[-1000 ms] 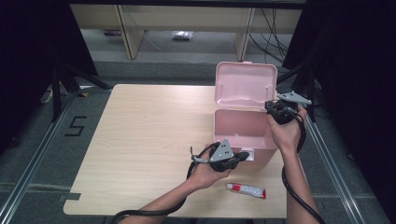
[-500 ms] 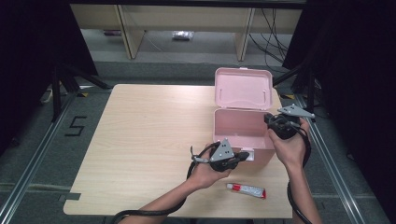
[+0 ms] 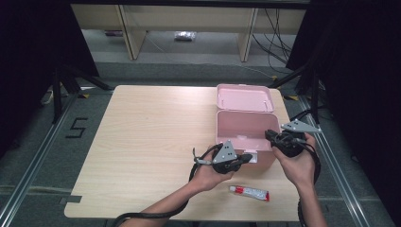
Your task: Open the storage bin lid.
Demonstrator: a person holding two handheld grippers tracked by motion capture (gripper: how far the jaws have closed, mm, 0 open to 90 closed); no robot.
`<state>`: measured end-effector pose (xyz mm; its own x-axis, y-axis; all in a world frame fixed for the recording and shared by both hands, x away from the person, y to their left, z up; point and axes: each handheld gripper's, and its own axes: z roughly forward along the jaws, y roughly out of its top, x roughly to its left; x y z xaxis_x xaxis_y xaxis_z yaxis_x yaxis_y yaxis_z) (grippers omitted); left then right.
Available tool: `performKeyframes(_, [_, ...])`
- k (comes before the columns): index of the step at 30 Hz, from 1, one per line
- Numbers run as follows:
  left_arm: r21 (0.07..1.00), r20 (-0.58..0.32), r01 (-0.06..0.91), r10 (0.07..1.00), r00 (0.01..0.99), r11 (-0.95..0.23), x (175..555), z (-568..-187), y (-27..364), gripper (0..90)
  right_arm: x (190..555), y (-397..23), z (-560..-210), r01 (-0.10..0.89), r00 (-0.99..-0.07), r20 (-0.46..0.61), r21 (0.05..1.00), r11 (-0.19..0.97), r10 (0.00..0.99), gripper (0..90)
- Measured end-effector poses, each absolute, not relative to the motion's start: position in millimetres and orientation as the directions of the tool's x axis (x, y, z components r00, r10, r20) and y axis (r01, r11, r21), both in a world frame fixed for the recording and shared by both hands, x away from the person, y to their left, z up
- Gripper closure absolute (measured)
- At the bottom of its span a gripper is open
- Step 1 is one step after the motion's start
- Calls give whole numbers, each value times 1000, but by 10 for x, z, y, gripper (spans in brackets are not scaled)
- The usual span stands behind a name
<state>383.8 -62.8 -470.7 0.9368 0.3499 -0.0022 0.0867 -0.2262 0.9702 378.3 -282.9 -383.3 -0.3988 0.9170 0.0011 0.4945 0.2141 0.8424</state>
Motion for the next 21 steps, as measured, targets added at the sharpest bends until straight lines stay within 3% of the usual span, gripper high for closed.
performKeyframes(11, [968,1,86,349,937,-234,3841,-4693,-635,900,3465,-2827,-3898,518,-464,8,814,264,886,811])
performKeyframes(13, [968,1,87,350,937,-235,3840,-4691,-636,900,3436,-2842,-3908,499,-470,-31,815,295,882,808])
performKeyframes(16, [968,5,84,351,936,-236,3839,-4688,-638,900,3311,-2806,-3973,535,-496,24,796,284,868,800])
performKeyframes(21, [966,6,85,349,937,-244,3844,-4678,-637,898,3189,-2786,-4041,533,-501,12,792,298,865,794])
